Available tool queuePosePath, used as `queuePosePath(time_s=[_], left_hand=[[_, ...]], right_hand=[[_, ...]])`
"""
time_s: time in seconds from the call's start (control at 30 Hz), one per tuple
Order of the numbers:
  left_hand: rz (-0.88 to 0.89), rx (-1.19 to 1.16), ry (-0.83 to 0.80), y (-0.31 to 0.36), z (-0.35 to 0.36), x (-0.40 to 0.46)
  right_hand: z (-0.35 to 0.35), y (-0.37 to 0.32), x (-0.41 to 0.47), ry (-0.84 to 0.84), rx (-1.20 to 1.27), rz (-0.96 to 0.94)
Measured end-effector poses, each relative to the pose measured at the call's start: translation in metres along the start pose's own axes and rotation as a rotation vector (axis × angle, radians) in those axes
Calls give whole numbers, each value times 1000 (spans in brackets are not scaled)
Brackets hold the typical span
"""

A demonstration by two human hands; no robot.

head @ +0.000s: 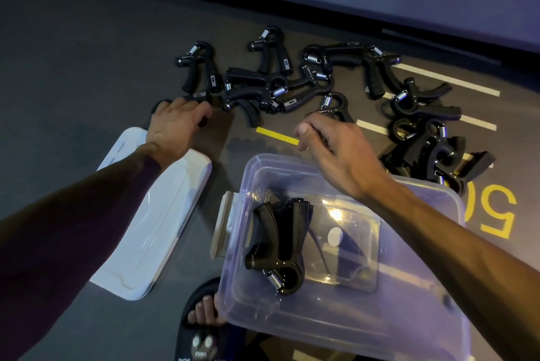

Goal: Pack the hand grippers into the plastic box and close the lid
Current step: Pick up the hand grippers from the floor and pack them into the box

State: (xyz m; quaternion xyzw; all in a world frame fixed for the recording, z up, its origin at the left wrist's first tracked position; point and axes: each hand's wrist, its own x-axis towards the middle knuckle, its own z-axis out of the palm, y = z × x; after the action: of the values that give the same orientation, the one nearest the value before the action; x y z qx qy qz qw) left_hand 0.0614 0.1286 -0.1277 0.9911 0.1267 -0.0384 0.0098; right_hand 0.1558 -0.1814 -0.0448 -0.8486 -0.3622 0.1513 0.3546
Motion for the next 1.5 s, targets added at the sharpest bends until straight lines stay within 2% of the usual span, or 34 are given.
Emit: queuePosePath(time_s=[0.2,0.4,0.47,0.6,0.7,0.8,0.9,1.03,1.13,1.23,1.33,1.5], left_hand=[[-165,-436,332,22,-48,-3],[-93,-975,470,55,-114,-37],[10,-1124,428,64,-140,-47],[191,-1301,195,80,-172,-68],[231,-1410,31,95,-176,-83],[216,-1479,-87,110,-170,-94],[212,-1498,-175,120,-157,-101],[159,-1448,-269,124,-140,-100],[96,-1347,-126,127,-122,-93],[92,-1128,3,128,-97,-82],[125,-940,-16,132,-71,-78],[138,-858,-12,137,-49,-82]], right_hand=[[-5,-9,-4,41,35,20],[-16,-27,-18,118,104,19],[-20,-34,-24,148,161,30],[-27,-46,-33,170,364,78],[-33,-56,-40,151,599,53],[-41,-61,-51,111,663,9],[-42,-60,-61,62,632,2],[-34,-46,-72,27,677,110],[-22,-30,-82,-60,608,143],[-4,-15,-93,-168,542,176],[10,-3,-97,-204,519,215],[29,4,-89,-214,562,319]])
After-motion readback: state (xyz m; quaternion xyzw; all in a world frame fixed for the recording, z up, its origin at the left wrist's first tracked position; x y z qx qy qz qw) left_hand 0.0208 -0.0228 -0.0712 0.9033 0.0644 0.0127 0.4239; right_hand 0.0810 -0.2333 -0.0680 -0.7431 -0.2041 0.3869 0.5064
